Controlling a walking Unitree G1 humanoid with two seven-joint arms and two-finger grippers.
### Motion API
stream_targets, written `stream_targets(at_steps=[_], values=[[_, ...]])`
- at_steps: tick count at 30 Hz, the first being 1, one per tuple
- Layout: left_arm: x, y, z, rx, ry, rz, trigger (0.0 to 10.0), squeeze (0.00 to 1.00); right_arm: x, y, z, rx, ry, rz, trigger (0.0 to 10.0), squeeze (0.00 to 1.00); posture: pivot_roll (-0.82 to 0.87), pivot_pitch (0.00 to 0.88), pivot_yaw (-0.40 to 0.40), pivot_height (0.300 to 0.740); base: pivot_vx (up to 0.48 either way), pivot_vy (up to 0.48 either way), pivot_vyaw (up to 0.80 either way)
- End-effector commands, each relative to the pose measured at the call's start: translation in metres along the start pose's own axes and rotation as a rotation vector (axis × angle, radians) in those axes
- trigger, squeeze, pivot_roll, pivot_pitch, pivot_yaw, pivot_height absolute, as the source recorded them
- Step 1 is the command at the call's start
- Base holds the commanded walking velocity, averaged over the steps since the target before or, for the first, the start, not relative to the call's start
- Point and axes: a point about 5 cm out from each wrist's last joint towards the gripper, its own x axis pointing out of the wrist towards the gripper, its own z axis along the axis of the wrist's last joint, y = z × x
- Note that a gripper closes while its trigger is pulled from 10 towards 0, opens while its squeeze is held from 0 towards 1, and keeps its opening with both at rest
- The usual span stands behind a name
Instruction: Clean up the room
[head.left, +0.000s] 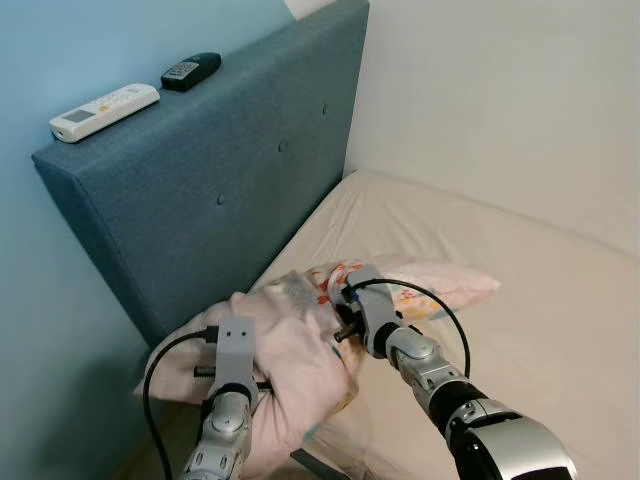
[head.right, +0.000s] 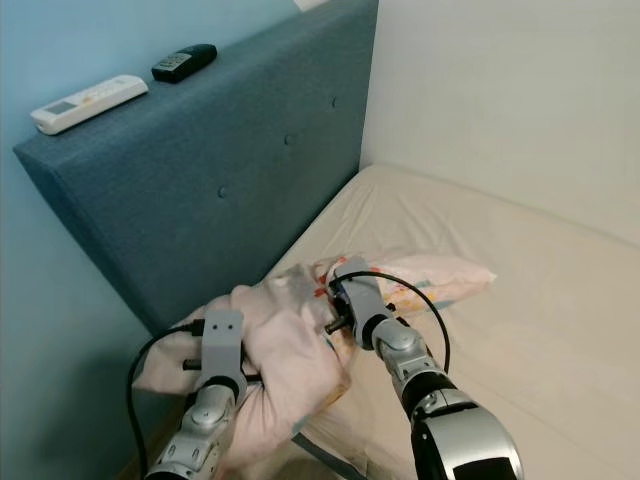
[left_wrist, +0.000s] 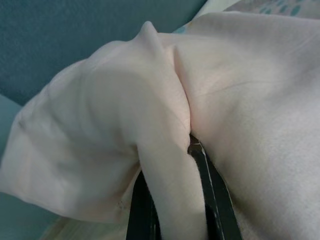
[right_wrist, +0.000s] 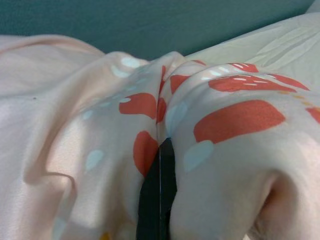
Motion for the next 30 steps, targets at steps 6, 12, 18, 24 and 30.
stream_targets(at_steps=[6,12,18,24,30], values=[[0.010,-0.002,0.019,-0.038,-0.035,-0.003,10.0,0.00,0.002,-0.002,0.012,0.007,-0.059,-0.020,10.0,0.00,0.11,0.192,-0.027,0.740,0.000,0.000,0.00],[0.025,0.006,0.043,-0.066,-0.078,0.057,10.0,0.00,0.006,-0.020,0.047,-0.058,-0.135,-0.088,10.0,0.00,0.10,0.164,-0.029,0.740,0.000,0.000,0.00],[0.036,0.023,0.095,-0.227,-0.256,0.165,10.0,0.00,0.004,-0.038,0.117,-0.030,-0.413,-0.118,10.0,0.00,0.09,0.139,-0.033,0.740,0.000,0.000,0.00],[0.030,0.033,0.098,-0.235,-0.319,0.161,10.0,0.00,0.005,-0.025,0.113,-0.064,-0.419,-0.002,10.0,0.00,0.08,0.125,-0.035,0.740,0.000,0.000,0.00],[0.018,0.025,0.021,0.023,-0.085,0.099,10.0,0.00,0.001,-0.001,0.008,-0.068,-0.044,0.004,10.0,0.00,0.10,0.125,-0.036,0.740,0.000,0.000,0.00]])
